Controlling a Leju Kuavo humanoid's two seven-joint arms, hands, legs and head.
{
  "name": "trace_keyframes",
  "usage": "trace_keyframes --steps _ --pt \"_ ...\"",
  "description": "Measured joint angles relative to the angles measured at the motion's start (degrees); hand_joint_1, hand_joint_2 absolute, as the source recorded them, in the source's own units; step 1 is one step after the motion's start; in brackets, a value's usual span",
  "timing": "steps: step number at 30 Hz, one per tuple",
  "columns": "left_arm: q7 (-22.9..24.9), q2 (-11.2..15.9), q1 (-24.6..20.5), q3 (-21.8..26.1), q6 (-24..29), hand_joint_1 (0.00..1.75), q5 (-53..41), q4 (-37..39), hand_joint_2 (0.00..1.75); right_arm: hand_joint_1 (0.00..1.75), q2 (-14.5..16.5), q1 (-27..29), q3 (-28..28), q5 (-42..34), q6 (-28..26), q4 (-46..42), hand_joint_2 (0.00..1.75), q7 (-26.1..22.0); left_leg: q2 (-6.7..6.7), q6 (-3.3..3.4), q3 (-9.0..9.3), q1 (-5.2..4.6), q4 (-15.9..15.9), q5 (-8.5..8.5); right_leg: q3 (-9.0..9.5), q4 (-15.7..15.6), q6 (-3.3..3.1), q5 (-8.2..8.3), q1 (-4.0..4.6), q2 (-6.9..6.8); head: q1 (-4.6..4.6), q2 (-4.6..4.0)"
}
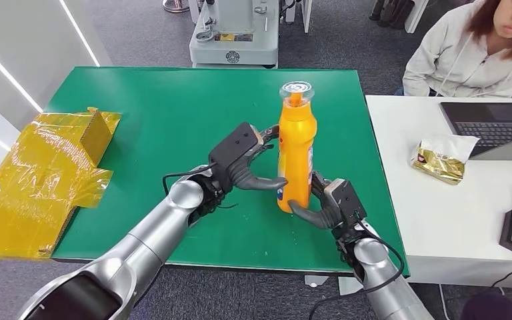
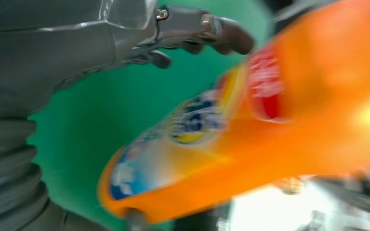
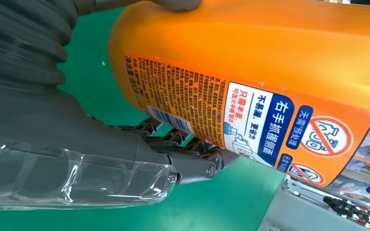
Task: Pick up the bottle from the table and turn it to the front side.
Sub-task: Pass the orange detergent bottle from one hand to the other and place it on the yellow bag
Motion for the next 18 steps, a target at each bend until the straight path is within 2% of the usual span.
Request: trace_keyframes --steps 11,14,18 --pt "8.16 -0.04 -1.40 1.33 -11.51 0.00 11.69 4.20 1.75 1.75 -0.14 -1.05 0.03 -0.03 -0.02 2.53 1.75 -1.04 -0.01 0.00 0.00 -0.01 0.02 0.00 0.01 0.00 0.00 0.00 -0.01 -0.01 0.02 0.00" --pt "8.65 -0.51 -2.19 2.02 -11.76 0.00 14.54 4.23 1.75 1.75 -0.13 -1.45 0.04 0.26 -0.57 2.94 1.75 -1.42 -0.02 0.00 0.00 0.00 0.02 0.00 0.01 0.00 0.00 0.01 -0.01 -0.02 0.02 0.00" --pt "7.31 -1.30 -4.18 2.52 -7.83 0.00 15.81 3.44 1.75 1.75 -0.10 -2.03 0.12 0.49 -0.86 3.87 1.75 -1.74 -0.02 0.00 -0.01 0.00 0.02 0.01 0.01 0.01 0.00 0.01 0.00 -0.02 0.02 0.00"
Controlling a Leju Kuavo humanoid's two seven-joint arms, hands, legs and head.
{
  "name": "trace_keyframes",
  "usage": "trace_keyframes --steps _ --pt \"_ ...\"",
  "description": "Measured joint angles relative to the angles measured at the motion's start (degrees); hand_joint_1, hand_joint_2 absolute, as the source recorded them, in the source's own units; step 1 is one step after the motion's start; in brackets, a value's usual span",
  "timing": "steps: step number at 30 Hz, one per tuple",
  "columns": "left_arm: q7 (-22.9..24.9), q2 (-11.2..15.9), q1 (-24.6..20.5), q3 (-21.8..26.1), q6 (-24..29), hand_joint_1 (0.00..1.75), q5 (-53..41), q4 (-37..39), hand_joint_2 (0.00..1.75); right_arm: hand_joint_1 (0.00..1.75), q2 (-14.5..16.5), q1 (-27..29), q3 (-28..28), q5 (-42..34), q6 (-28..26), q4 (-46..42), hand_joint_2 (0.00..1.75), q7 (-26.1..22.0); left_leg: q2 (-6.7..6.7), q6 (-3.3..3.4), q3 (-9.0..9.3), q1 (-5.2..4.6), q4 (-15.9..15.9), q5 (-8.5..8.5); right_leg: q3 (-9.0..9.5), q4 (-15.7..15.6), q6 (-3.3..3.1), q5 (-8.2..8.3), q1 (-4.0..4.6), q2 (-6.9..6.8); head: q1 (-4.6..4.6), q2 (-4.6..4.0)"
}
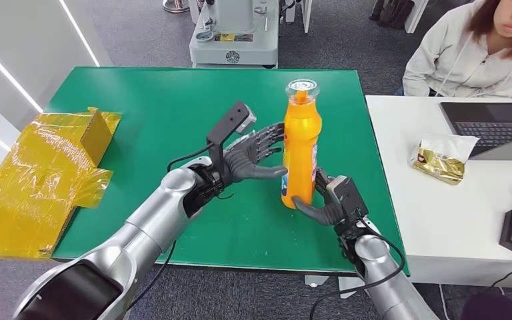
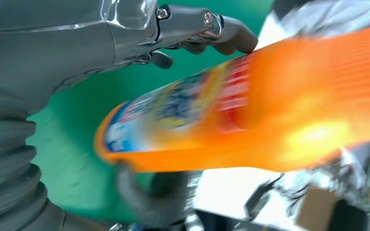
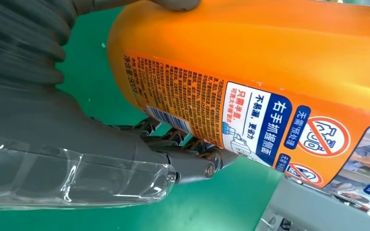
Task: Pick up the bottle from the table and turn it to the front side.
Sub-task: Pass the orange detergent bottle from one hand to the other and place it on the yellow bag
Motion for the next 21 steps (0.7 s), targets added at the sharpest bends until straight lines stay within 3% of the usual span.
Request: trace_keyframes --steps 5,11,15,21 --pt "-4.11 -1.37 -0.93 0.13 9.81 0.00 -4.00 -2.09 1.75 1.75 0.46 -0.57 0.13 0.11 -0.08 1.27 1.75 -0.55 0.00 0.00 -0.01 0.00 0.00 0.00 0.00 0.00 0.00 0.00 0.00 0.00 0.00 0.00" --pt "-5.96 -2.48 -0.92 -0.03 16.97 0.00 -8.11 -1.26 1.75 1.75 1.50 -2.68 0.23 0.98 -0.47 3.32 1.75 -0.16 0.01 0.00 -0.01 0.00 -0.01 0.00 0.00 0.00 0.00 0.00 0.00 0.01 -0.01 0.00" --pt "-5.88 -2.48 -0.78 -0.43 18.96 0.00 -10.46 0.57 1.75 1.75 1.98 -4.11 0.28 1.01 -0.12 5.03 1.75 -0.07 0.00 0.00 -0.01 0.00 -0.01 0.00 0.00 0.01 0.00 0.00 0.00 0.01 -0.01 0.00" --pt "-4.04 -2.18 -0.06 -1.14 17.88 0.00 -11.57 2.63 1.75 1.75 2.14 -4.90 0.33 1.01 0.08 6.77 1.75 -0.50 0.00 0.00 -0.03 0.00 -0.01 0.00 0.00 0.01 0.00 -0.01 0.00 0.00 0.00 0.00"
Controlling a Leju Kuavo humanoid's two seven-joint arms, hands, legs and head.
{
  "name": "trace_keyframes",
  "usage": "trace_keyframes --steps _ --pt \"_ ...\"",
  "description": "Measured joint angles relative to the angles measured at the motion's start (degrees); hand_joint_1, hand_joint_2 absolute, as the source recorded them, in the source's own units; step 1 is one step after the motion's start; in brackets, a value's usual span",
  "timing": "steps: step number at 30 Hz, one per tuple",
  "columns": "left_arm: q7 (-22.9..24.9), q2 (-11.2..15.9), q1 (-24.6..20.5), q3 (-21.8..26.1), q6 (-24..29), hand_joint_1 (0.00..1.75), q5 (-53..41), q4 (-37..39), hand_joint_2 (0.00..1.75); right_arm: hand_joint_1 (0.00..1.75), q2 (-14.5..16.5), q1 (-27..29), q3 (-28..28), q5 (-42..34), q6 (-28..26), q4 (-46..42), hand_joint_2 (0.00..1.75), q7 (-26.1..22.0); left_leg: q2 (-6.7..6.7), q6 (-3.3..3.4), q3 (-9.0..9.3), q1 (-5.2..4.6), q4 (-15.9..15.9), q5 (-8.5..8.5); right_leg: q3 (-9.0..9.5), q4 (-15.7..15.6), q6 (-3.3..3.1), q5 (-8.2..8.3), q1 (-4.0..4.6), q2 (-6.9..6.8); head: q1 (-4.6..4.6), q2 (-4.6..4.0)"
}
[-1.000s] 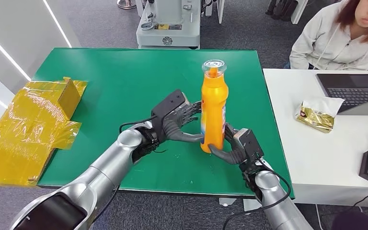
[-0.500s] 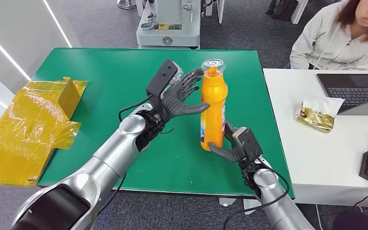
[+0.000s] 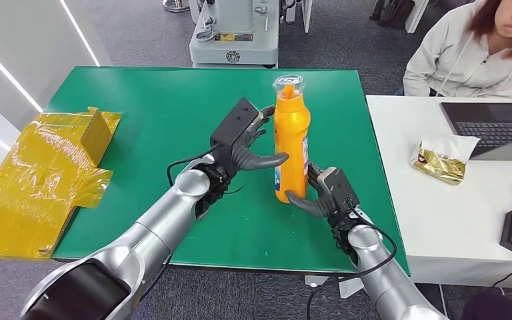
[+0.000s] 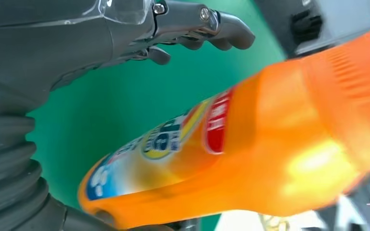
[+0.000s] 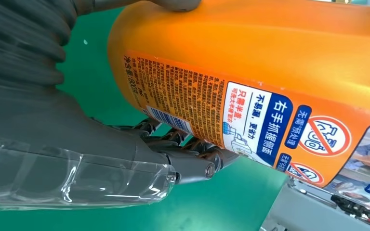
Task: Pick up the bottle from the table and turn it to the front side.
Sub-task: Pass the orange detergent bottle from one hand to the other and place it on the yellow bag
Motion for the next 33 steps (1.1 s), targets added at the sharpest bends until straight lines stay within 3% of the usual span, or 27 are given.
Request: trace_keyframes --steps 4,10,23,33 --pt "2.89 0.20 1.07 -0.04 -2.43 0.00 0.33 1.64 1.75 1.75 0.00 -0.49 0.01 -0.08 0.00 1.23 1.75 -0.65 0.00 0.00 0.00 0.00 0.00 0.00 -0.01 -0.01 0.00 0.00 0.00 0.00 0.00 0.00" --pt "3.28 -0.08 0.39 -0.04 -2.99 0.00 2.60 2.71 1.75 1.75 0.00 -0.76 0.09 -0.30 0.29 2.52 1.75 -0.83 -0.01 0.00 0.00 0.00 0.01 0.00 -0.01 0.00 0.00 0.00 0.00 -0.01 -0.01 0.00" --pt "-0.49 -2.32 -2.65 0.02 -0.58 0.00 4.67 2.70 1.75 1.75 0.71 -2.84 1.27 -1.81 1.51 3.91 1.75 -1.80 0.00 0.00 0.00 0.00 0.00 0.00 -0.01 0.01 0.00 0.00 0.00 0.00 0.00 0.00" --pt "-0.55 -2.78 -2.62 0.03 2.64 0.00 1.94 3.06 1.75 1.75 2.60 -4.11 2.81 -2.50 1.26 4.30 1.75 -1.69 0.00 0.00 0.00 0.01 0.00 0.00 0.00 0.01 0.00 0.00 0.01 0.00 -0.01 0.00"
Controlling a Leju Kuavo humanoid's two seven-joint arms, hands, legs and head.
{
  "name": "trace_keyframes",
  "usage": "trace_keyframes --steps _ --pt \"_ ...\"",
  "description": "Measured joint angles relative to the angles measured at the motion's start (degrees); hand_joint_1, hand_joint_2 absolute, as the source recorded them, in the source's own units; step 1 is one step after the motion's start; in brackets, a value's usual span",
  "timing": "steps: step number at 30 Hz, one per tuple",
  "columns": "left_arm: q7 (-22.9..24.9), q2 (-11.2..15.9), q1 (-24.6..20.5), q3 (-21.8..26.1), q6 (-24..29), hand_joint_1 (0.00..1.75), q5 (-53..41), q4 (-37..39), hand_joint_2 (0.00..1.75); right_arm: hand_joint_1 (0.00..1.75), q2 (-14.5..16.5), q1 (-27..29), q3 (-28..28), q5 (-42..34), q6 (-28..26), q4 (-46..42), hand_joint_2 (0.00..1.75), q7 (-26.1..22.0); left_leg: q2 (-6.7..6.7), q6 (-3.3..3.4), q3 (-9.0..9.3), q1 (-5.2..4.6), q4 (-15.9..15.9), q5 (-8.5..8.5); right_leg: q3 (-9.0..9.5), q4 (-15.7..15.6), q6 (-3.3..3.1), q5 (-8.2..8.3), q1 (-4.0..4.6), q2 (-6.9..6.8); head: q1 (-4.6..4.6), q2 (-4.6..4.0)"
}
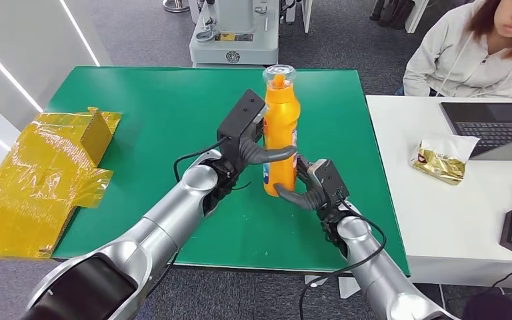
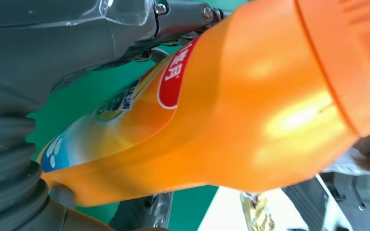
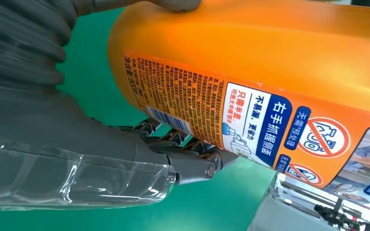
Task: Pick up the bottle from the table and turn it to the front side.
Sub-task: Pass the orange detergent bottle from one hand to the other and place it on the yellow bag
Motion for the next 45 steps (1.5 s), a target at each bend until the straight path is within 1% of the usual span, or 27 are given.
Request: trace_keyframes --steps 4,7,11,12,13,15,16,17,19,20,24,28,29,32,33,34,36,37,38,41,45 --pt "0.89 -0.03 0.04 -0.03 1.29 0.00 -2.13 0.44 1.75 1.75 0.49 -0.28 0.41 0.06 0.02 0.02 1.75 0.34 0.00 0.00 0.00 0.00 0.00 0.00 0.00 -0.01 0.00 0.00 0.00 0.00 -0.01 0.00" --pt "2.68 -0.03 0.03 -0.04 1.79 0.01 -2.64 0.84 1.75 1.75 0.67 -0.64 0.73 0.06 0.09 0.15 1.75 0.93 0.00 0.00 0.00 0.00 0.00 0.00 0.00 -0.01 0.00 0.00 0.00 0.00 -0.01 0.00" --pt "5.16 0.04 0.04 -0.04 1.63 1.72 -2.43 1.47 1.75 1.75 0.68 -0.96 1.09 0.06 0.42 0.53 1.75 1.34 0.00 0.00 0.00 0.00 0.01 0.00 0.00 -0.01 0.00 0.00 0.00 0.00 0.00 0.00" --pt "5.46 0.06 0.03 -0.04 1.55 1.72 -2.25 1.56 1.75 1.75 0.68 -0.99 1.15 0.06 0.54 0.65 1.75 1.35 0.00 0.00 0.00 0.00 0.01 0.00 0.00 -0.01 0.00 0.00 0.00 0.00 -0.01 0.00" --pt "5.67 0.08 0.02 -0.04 1.52 1.62 -2.02 1.64 1.75 1.75 0.69 -1.02 1.19 0.06 0.63 0.79 1.75 1.34 -0.01 0.00 0.00 0.00 0.01 0.00 0.00 0.00 0.00 0.00 0.00 0.00 -0.01 0.00" --pt "5.91 0.06 -0.01 -0.04 1.65 1.02 -1.43 1.72 1.75 1.75 0.77 -1.13 1.26 0.07 0.72 1.11 1.75 1.34 0.00 0.00 0.00 0.00 0.01 0.00 0.00 0.00 0.00 0.00 0.00 0.00 0.00 0.00" --pt "5.93 0.03 -0.06 -0.04 1.75 0.78 -1.03 1.74 1.75 1.75 0.87 -1.23 1.31 0.10 0.73 1.26 1.75 1.35 0.00 0.00 0.00 0.00 0.00 0.00 0.00 0.00 0.00 0.00 0.00 0.00 0.00 0.00" --pt "5.91 0.00 -0.12 -0.04 1.83 0.83 -0.57 1.74 1.75 1.75 0.99 -1.38 1.37 0.15 0.74 1.41 1.75 1.37 0.00 0.00 0.00 0.00 0.01 0.00 0.00 0.00 0.00 0.00 0.00 0.00 0.00 0.00" --pt "5.80 -0.04 -0.35 -0.03 1.83 1.37 0.42 1.74 1.75 1.75 1.22 -1.80 1.48 0.24 0.77 1.72 1.75 1.42 0.01 0.00 0.01 0.00 0.01 0.00 0.00 0.00 0.00 0.00 0.00 0.00 0.00 0.00" --pt "5.64 -0.03 -0.48 0.01 1.81 1.57 0.93 1.74 1.75 1.75 1.30 -2.03 1.53 0.27 0.78 1.84 1.75 1.43 0.00 0.00 0.01 0.00 0.01 0.00 0.00 0.00 0.00 0.00 0.00 0.00 0.00 0.00" --pt "4.80 0.10 -0.96 0.44 1.82 1.57 2.24 1.73 1.75 1.75 1.59 -2.73 1.63 0.29 0.89 2.12 1.75 1.42 0.01 0.00 0.02 0.00 0.01 0.01 0.00 0.00 0.00 0.00 0.00 0.01 0.00 0.00" --pt "4.71 0.20 -1.10 0.67 1.83 1.75 2.45 1.73 1.75 1.75 1.72 -2.84 1.64 0.30 0.96 2.21 1.75 1.41 0.00 0.00 0.02 0.00 0.01 0.01 0.00 0.00 0.00 0.00 0.00 0.01 0.00 0.00" --pt "4.61 0.23 -1.10 0.71 1.83 1.73 2.61 1.73 1.75 1.75 1.74 -2.85 1.64 0.30 0.96 2.22 1.75 1.41 0.01 0.00 0.02 0.00 0.01 0.01 0.00 0.00 0.00 0.00 0.00 0.01 0.00 0.00" --pt "3.80 0.30 -1.10 1.32 1.72 1.51 4.27 1.72 1.75 1.75 1.82 -2.99 1.66 0.34 0.83 2.26 1.75 1.33 0.01 0.00 0.02 0.00 0.01 0.01 0.00 0.00 0.00 0.00 0.00 0.01 0.01 0.00" --pt "3.49 0.32 -1.10 1.68 1.62 1.51 5.11 1.72 1.75 1.75 1.86 -3.10 1.66 0.37 0.78 2.26 1.75 1.30 0.01 0.00 0.02 0.00 0.01 0.01 0.00 0.00 0.00 0.00 0.00 0.01 0.01 0.00" --pt "3.24 0.34 -1.10 2.09 1.48 1.58 5.94 1.72 1.75 1.75 1.90 -3.23 1.67 0.38 0.75 2.28 1.75 1.26 0.01 0.00 0.02 0.00 0.01 0.01 0.00 0.00 0.00 0.00 0.00 0.02 0.01 0.00" --pt "3.00 0.38 -1.11 2.93 1.17 1.73 7.14 1.68 1.75 1.38 2.00 -3.49 1.68 0.38 0.72 2.36 1.75 1.20 0.02 -0.01 0.03 0.00 0.01 0.01 -0.01 0.00 0.00 0.00 0.00 0.02 0.00 0.00" --pt "2.96 0.38 -1.11 3.35 1.02 1.75 7.49 1.66 1.75 1.20 2.05 -3.61 1.69 0.39 0.65 2.40 1.75 1.18 0.02 -0.01 0.03 0.00 0.01 0.01 -0.01 0.00 0.00 0.00 0.00 0.02 -0.01 0.00" --pt "2.93 0.38 -1.10 3.71 0.88 1.75 7.68 1.63 1.75 0.76 2.11 -3.69 1.69 0.41 0.45 2.43 1.75 1.15 0.02 -0.01 0.04 0.00 0.01 0.01 -0.01 0.00 0.00 0.00 0.00 0.02 -0.01 0.00" --pt "2.79 0.35 -1.13 4.43 0.64 1.75 7.74 1.47 1.75 0.00 2.31 -3.64 1.69 0.75 -0.38 2.42 1.75 1.12 0.03 -0.01 0.04 0.00 0.01 0.01 -0.01 0.00 0.00 0.00 0.00 0.05 0.00 0.00" --pt "1.34 0.29 -1.65 4.90 0.62 1.75 6.94 0.71 1.75 0.00 2.37 -2.39 1.69 1.47 -0.96 1.88 1.75 1.65 0.01 -0.01 0.03 0.00 0.01 0.01 -0.01 0.00 0.00 0.00 0.00 0.03 0.00 0.00"
